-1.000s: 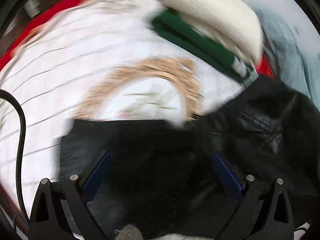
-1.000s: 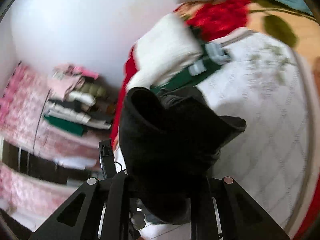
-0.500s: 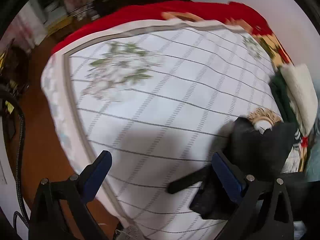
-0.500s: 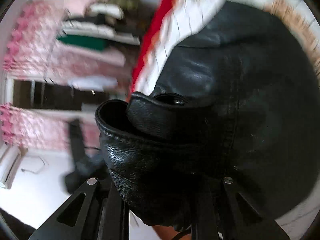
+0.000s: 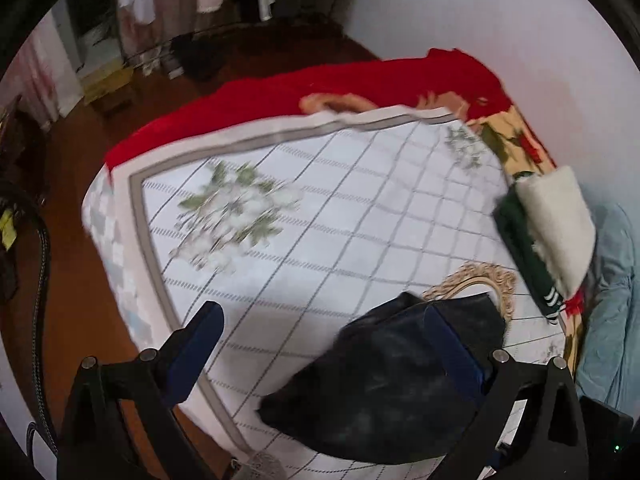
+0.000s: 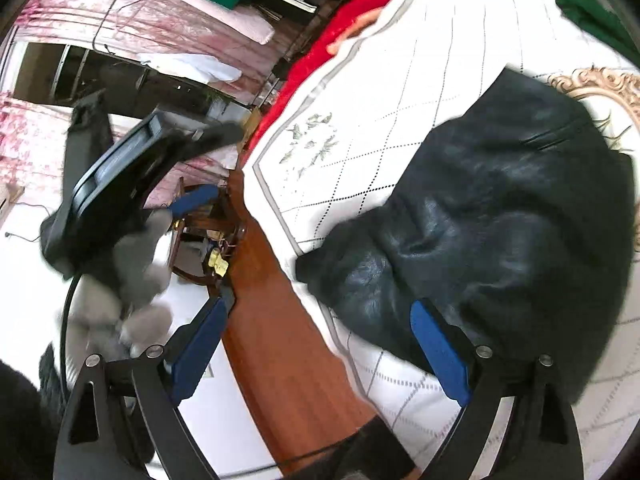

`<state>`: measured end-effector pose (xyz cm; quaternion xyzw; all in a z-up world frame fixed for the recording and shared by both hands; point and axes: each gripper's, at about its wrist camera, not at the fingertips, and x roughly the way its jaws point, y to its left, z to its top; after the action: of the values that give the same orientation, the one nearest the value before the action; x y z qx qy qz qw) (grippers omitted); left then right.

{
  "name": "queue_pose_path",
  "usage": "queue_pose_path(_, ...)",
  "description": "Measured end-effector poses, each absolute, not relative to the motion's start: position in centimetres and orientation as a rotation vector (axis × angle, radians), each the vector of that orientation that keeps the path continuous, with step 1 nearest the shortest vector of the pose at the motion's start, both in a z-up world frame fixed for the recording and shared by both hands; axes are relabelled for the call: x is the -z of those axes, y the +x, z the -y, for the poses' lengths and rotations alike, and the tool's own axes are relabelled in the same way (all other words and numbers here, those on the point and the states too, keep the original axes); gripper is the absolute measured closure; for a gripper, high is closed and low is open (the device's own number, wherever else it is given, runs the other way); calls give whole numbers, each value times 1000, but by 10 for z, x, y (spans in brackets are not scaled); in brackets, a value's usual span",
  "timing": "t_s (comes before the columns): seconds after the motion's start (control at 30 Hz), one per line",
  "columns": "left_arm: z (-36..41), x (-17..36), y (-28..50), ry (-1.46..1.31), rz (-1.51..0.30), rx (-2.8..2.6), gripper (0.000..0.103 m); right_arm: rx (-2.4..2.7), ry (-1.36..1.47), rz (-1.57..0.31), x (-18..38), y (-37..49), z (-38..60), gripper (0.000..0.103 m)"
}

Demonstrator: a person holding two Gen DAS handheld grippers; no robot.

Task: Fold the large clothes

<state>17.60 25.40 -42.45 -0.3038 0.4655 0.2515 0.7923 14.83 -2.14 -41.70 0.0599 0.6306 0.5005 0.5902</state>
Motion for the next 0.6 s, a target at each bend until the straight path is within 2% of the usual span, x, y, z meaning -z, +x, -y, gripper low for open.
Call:
queue_pose_path(0.13,-237,429,200,-555,-1024,-521,0,-1001,187,-1447,404,179,67,9)
queue_pose_path(0.17,-229,437,206,-531,-1043,-514,0,-908,181,-1442,406,187,84,12)
queue_pose_path(0.2,-220,446,213,-505,-1068,-510,0,-844,171,-1441,410,198,96,31)
queue_pose_path(0.23,-213,453,218,-489,-1084,-503,0,-761,146,-1444,419,209,108,46)
queue_pose_path(0.27,-202,466,225,-462,-1110,-491,0,-701,126,-1464,430,217,114,67)
queue_pose_path(0.3,-192,478,232,-439,-1140,-485,0,-656,126,-1492,442,225,118,71)
queue_pose_path(0.4,-171,507,245,-378,-1196,-464,0,-607,140,-1534,476,249,122,76)
queue_pose_path(0.6,-161,544,249,-332,-1280,-474,0,-551,46,-1628,545,266,66,77)
